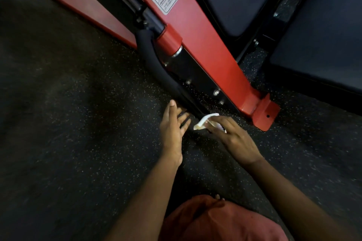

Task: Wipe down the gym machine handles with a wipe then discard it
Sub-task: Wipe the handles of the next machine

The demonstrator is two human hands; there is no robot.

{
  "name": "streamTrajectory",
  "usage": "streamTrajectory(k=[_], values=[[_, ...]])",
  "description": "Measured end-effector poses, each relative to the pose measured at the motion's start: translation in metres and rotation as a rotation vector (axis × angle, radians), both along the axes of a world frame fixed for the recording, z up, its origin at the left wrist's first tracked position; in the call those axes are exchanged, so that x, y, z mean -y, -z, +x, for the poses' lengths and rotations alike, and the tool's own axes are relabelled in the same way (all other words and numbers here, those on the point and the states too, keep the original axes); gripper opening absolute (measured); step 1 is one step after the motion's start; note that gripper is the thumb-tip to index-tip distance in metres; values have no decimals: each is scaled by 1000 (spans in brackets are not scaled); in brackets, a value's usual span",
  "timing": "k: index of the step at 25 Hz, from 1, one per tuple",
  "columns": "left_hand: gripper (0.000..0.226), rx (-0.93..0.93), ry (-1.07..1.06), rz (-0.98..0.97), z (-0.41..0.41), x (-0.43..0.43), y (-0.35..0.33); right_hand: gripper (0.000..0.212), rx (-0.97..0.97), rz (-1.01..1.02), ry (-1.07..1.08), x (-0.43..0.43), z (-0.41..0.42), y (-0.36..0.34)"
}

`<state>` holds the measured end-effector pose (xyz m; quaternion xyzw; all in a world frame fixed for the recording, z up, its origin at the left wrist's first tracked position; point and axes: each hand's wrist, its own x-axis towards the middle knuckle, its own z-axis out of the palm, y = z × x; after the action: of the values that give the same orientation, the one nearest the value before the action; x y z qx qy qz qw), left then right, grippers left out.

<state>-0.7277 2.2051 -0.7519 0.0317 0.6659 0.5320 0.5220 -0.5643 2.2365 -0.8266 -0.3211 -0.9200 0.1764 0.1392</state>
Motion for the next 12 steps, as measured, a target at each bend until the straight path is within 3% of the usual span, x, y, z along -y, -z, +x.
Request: streamTrajectory(k=[6, 12], values=[[50, -11, 49, 2, 7, 8, -2, 31, -21, 154, -117, -14, -4, -20], [50, -33, -9, -51, 5, 5, -1, 37, 21, 276, -329, -45, -30, -32]])
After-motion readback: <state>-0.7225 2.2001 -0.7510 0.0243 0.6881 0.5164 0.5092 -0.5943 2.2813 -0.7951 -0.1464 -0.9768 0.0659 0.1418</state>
